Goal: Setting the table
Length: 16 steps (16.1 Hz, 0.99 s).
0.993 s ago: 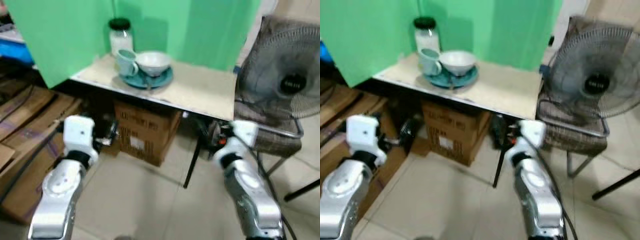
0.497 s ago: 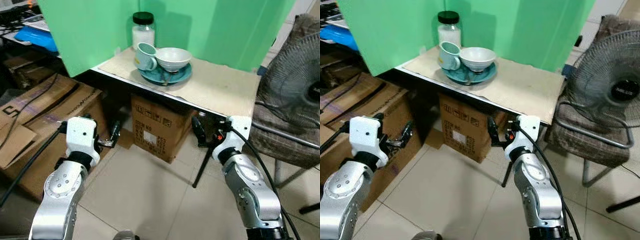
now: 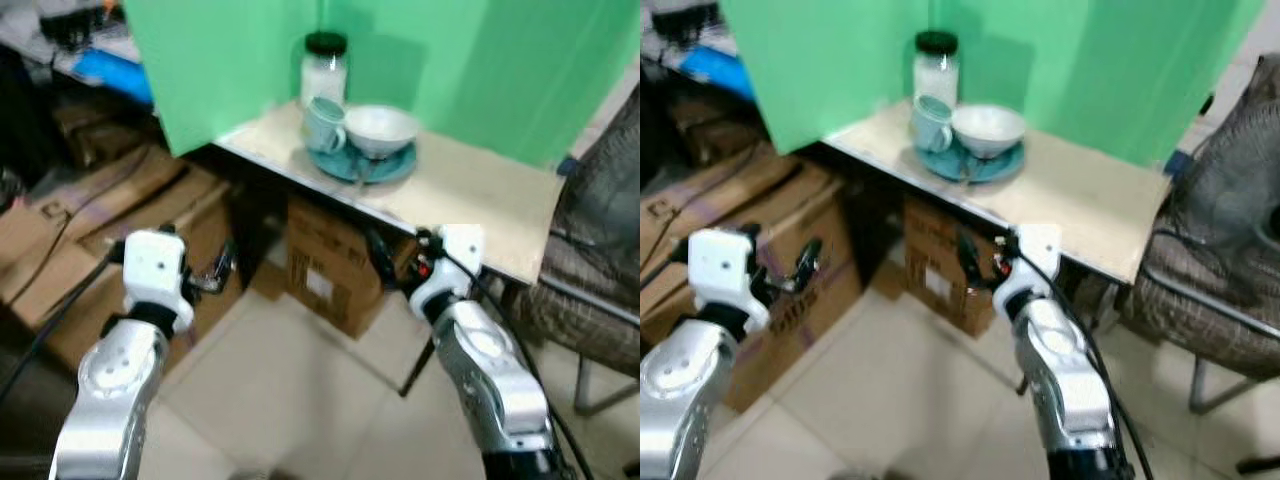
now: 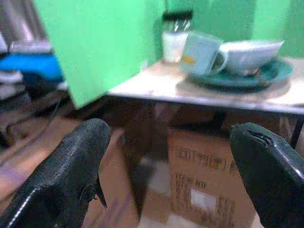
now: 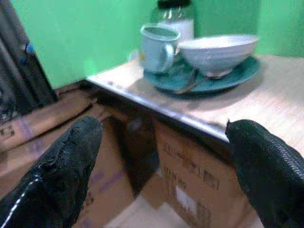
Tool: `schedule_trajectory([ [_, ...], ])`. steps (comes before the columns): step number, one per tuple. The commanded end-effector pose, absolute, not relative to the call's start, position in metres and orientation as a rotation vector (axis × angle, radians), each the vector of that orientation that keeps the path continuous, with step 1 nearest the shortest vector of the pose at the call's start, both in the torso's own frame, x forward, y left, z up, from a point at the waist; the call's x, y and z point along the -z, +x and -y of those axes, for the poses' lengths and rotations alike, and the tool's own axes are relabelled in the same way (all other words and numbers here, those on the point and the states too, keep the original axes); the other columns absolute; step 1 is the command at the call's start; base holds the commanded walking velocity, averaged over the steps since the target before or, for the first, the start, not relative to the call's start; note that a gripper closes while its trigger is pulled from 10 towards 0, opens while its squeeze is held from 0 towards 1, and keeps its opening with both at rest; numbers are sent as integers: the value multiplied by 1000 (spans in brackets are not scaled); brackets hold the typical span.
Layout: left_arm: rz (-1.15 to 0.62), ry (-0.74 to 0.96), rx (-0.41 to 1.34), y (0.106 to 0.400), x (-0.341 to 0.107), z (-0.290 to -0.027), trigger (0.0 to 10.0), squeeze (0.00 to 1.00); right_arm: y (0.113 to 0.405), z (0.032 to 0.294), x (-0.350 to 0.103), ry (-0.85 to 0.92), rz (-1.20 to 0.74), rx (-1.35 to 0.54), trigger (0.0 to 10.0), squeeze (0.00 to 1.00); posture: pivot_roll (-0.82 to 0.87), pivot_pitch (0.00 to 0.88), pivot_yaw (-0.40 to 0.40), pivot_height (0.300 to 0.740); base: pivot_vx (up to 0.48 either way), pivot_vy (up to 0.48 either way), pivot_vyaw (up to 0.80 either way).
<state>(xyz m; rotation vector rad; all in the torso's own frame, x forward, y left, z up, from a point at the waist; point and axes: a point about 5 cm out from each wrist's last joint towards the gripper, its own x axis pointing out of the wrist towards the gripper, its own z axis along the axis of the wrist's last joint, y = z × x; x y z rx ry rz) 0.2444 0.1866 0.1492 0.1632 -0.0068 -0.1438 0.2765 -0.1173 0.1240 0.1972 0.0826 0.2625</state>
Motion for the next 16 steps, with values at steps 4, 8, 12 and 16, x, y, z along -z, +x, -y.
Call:
schedule_trajectory([
  [4, 23, 146, 190, 248, -151, -177, 10000, 0, 277, 133, -118, 188, -112, -201, 10000, 0, 118, 0, -20, 740, 312, 0, 0],
  [8, 24, 147, 191, 250, -151, -177, 10000, 0, 277, 131, -122, 98, -74, -221, 10000, 0, 113, 0, -20, 740, 334, 0, 0],
  [12, 47, 173, 238, 252, -157, -171, 10000, 0, 282, 129, -125, 166, -56, -197, 10000, 0, 126, 0, -21, 740, 334, 0, 200],
  [16, 40, 196, 270, 254, -156, -171, 10000, 0, 286, 124, -126, 166, -52, -210, 10000, 0, 131, 0, -13, 740, 325, 0, 0],
])
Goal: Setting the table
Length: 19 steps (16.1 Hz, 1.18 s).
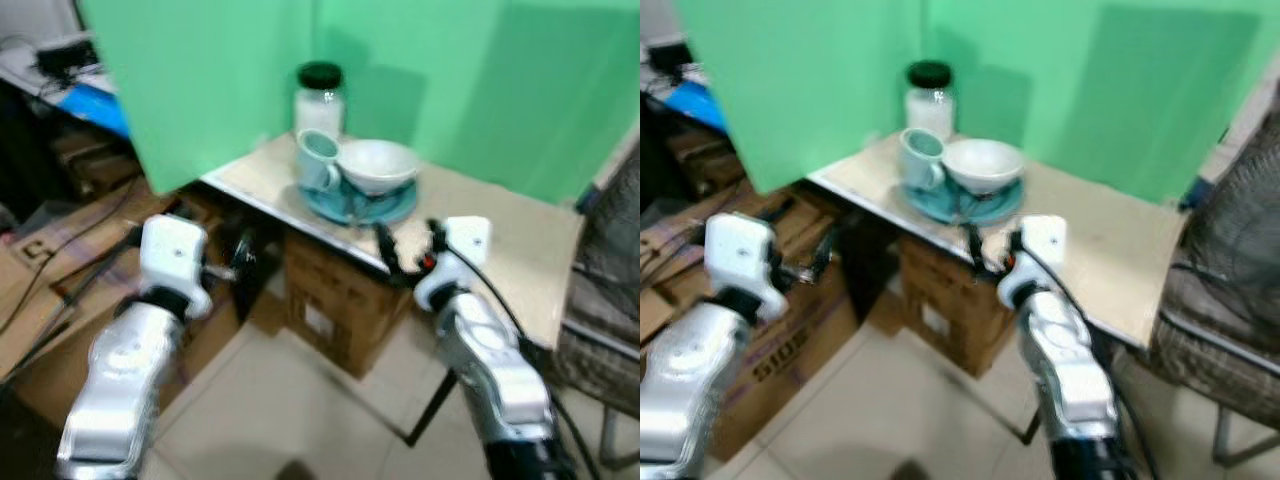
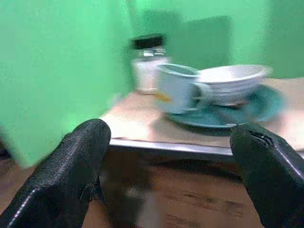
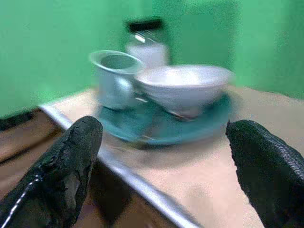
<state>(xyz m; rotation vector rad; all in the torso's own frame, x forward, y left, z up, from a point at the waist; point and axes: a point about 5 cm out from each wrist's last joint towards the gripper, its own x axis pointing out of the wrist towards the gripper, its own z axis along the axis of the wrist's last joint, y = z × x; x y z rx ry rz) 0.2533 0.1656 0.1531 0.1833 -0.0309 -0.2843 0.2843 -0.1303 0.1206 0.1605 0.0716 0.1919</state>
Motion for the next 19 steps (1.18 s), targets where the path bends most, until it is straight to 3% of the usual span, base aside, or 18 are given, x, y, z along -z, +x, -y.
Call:
schedule_trajectory([
  [1, 36, 202, 281, 254, -156, -171, 10000, 0, 287, 123, -127, 175, -47, -216, 10000, 0, 129, 0, -11, 740, 330, 0, 0],
  [7, 32, 210, 294, 254, -155, -170, 10000, 0, 288, 114, -127, 174, -78, -336, 10000, 0, 137, 0, -20, 740, 323, 0, 0],
  [10, 26, 216, 293, 252, -154, -173, 10000, 0, 290, 110, -128, 174, -74, -339, 10000, 0, 142, 0, -21, 740, 321, 0, 800],
  [19, 13, 210, 403, 252, -153, -166, 10000, 0, 289, 114, -135, 236, -52, -324, 10000, 0, 140, 0, -19, 740, 271, 0, 0],
])
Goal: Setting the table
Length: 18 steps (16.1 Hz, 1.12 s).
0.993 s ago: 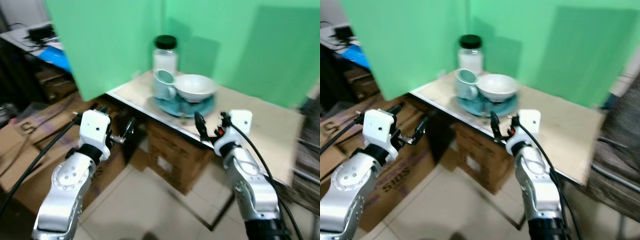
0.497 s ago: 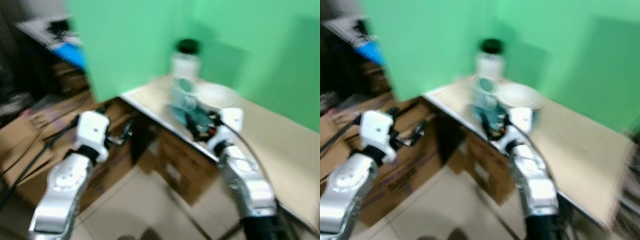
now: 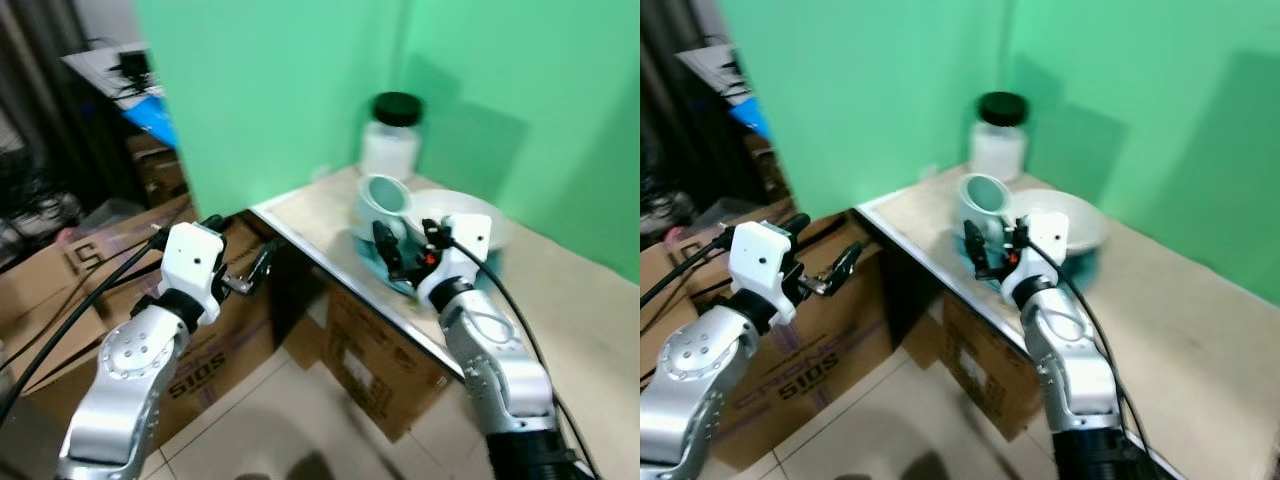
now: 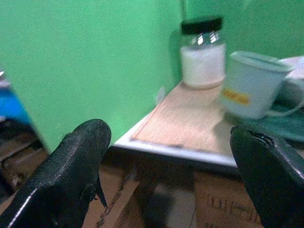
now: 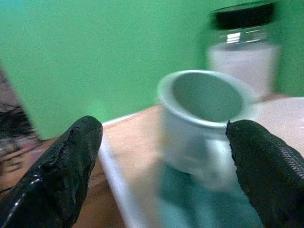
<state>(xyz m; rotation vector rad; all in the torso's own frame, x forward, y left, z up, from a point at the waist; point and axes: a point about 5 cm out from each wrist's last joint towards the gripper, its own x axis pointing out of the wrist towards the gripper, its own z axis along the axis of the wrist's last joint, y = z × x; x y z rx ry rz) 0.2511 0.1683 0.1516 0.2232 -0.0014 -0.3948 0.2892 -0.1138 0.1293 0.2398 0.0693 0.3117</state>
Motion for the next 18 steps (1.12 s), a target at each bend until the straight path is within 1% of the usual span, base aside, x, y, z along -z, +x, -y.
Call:
schedule_trajectory([
  [1, -3, 218, 457, 251, -151, -161, 10000, 0, 291, 120, -134, 250, -54, -281, 10000, 1000, 139, 0, -20, 740, 0, 0, 0],
  [6, -35, 200, 626, 243, -145, -148, 10000, 0, 292, 122, -135, 217, -59, -295, 10000, 1000, 135, 0, -30, 740, 0, 0, 0],
  [7, -58, 197, 644, 239, -141, -148, 10000, 0, 291, 118, -132, 215, -89, -330, 10000, 1000, 134, 0, -31, 740, 0, 0, 0],
  [9, -72, 196, 650, 238, -139, -149, 10000, 0, 290, 118, -129, 228, -113, -341, 10000, 1000, 133, 0, -32, 740, 0, 0, 0],
  [10, -89, 206, 663, 236, -137, -150, 10000, 0, 289, 115, -125, 258, -158, -369, 10000, 1000, 133, 0, -34, 740, 0, 0, 0],
  [12, -116, 232, 717, 232, -133, -149, 10000, 0, 292, 110, -115, 253, -224, -391, 10000, 1000, 141, 3, -37, 740, 0, 0, 0],
  [16, -133, 223, 738, 228, -133, -149, 10000, 0, 306, 111, -108, 218, -284, -349, 10000, 1000, 145, 9, -33, 740, 0, 0, 0],
  [18, -140, 220, 765, 226, -132, -147, 10000, 0, 312, 115, -105, 242, -302, -299, 10000, 1000, 144, 9, -32, 740, 0, 0, 0],
])
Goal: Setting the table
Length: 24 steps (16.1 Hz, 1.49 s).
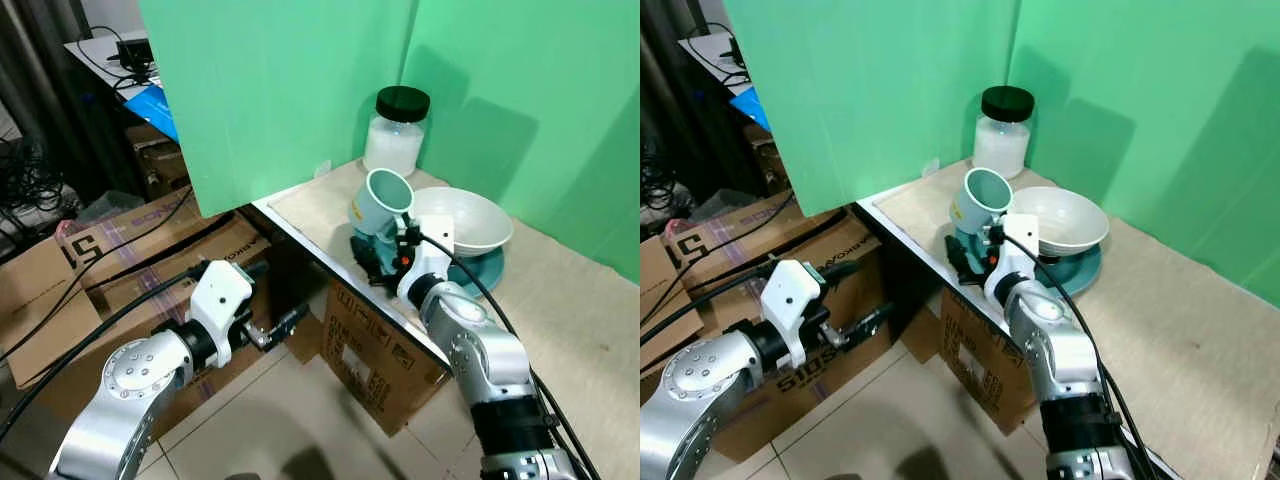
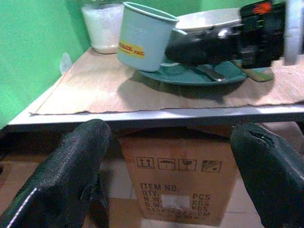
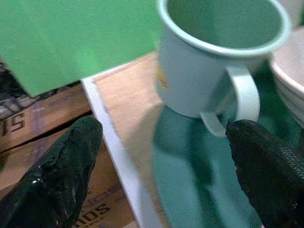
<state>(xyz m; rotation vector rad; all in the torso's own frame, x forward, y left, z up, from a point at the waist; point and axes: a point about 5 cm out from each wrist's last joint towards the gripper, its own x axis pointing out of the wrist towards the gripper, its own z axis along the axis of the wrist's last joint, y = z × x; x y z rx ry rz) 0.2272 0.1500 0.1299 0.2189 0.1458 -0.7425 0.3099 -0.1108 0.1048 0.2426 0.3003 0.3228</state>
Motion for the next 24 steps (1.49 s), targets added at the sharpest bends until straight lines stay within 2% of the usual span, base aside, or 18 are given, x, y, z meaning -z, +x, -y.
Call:
schedule_trajectory([
  [1, -140, 218, 764, 225, -132, -147, 10000, 0, 313, 115, -105, 241, -302, -295, 10000, 1000, 144, 9, -32, 740, 0, 0, 0],
  [9, -136, 218, 775, 228, -133, -144, 10000, 0, 308, 126, -105, 212, -303, -263, 10000, 1000, 131, 0, -22, 740, 0, 0, 0],
  [17, -137, 215, 773, 227, -133, -145, 10000, 0, 323, 117, -98, 218, -243, -264, 10000, 1000, 136, 0, -27, 740, 0, 0, 0],
  [18, -139, 214, 774, 227, -133, -145, 10000, 0, 324, 116, -97, 228, -235, -264, 10000, 827, 135, 2, -27, 740, 0, 0, 0],
  [19, -141, 214, 775, 227, -132, -145, 10000, 0, 326, 115, -95, 225, -235, -261, 10000, 0, 136, 3, -28, 740, 0, 0, 0],
  [24, -135, 211, 770, 226, -133, -145, 10000, 0, 330, 110, -88, 270, -203, -244, 10000, 0, 141, 7, -32, 740, 0, 0, 0],
])
